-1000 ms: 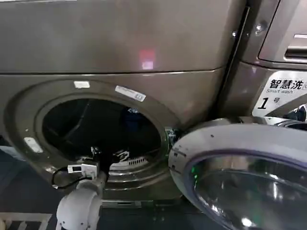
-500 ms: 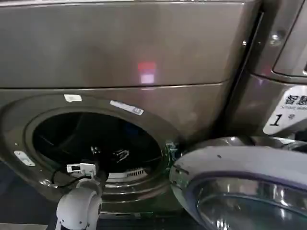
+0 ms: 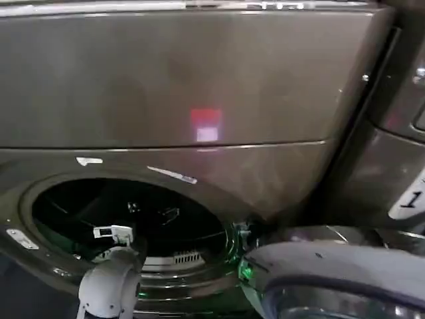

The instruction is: Grasp the clothes from the dryer.

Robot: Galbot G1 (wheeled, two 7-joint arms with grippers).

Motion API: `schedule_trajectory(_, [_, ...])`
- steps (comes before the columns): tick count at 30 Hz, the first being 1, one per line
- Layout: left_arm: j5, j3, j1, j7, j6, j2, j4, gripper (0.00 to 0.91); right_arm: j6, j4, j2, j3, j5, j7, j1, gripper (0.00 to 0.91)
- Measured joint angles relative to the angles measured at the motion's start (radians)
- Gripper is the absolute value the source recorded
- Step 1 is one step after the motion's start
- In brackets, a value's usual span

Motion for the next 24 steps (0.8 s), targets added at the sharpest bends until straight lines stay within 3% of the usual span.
schedule_trajectory(12, [0.02, 0.015, -0.062, -0.006, 0.0, -0.01, 0.07, 0.907, 0.008, 0.0, 0.005, -0.006, 0.0, -0.001, -0.003, 0.907])
schedule_trajectory(24, [-0.012, 0.031, -0.286, -0.059, 0.0, -0.039, 0.313, 0.907, 0.01, 0.007, 0.004, -0.027, -0.002, -0.002, 0.009, 0.907])
